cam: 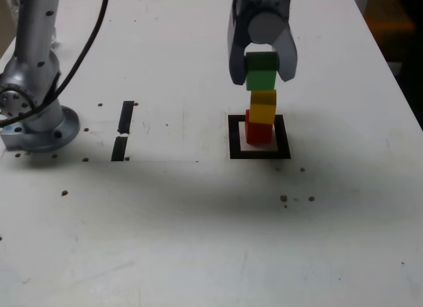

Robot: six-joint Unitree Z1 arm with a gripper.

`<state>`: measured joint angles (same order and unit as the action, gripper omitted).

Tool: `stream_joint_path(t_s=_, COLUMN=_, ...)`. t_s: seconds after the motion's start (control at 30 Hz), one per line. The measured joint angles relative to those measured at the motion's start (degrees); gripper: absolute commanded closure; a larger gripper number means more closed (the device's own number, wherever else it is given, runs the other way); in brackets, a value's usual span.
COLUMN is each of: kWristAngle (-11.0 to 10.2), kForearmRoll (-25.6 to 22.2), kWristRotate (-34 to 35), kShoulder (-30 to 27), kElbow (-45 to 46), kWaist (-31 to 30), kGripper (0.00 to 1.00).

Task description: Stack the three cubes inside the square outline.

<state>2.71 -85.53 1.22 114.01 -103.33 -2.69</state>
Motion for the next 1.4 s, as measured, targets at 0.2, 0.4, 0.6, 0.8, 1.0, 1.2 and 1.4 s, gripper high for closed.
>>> stream_joint_path(t_s=0.2, kWristAngle=1.0, kForearmRoll=1.1, kWristRotate=-0.3, kShoulder=0.8, kElbow=0.0, kWaist=0.0, kGripper=0.90)
stream_joint_path(t_s=0.4, kWristAngle=1.1, kForearmRoll=2.6, kWristRotate=-0.6, kShoulder=1.5, kElbow=1.1, kWaist=0.2, kGripper=0.89)
stream_joint_path(t_s=0.6, kWristAngle=1.1, kForearmRoll=3.2, kWristRotate=-0.9, kShoulder=1.8, kElbow=2.2, kWaist=1.0, kGripper=0.86)
stream_joint_path(t_s=0.8, kWristAngle=1.1, kForearmRoll=3.8, kWristRotate=-1.1, kShoulder=2.0, kElbow=2.9, kWaist=1.4, kGripper=0.75)
stream_joint_path(t_s=1.0, kWristAngle=2.5, kForearmRoll=4.3, kWristRotate=-1.1, kShoulder=2.0, kElbow=4.5, kWaist=1.5, kGripper=0.50)
stream_joint_path(t_s=1.2, kWristAngle=2.4, kForearmRoll=4.6, kWristRotate=-1.1, kShoulder=2.0, kElbow=4.8, kWaist=1.6, kGripper=0.42)
stream_joint_path(t_s=1.4, kWristAngle=1.2, kForearmRoll=4.7, kWristRotate=-1.1, kShoulder=2.0, kElbow=4.2, kWaist=1.6, kGripper=0.31)
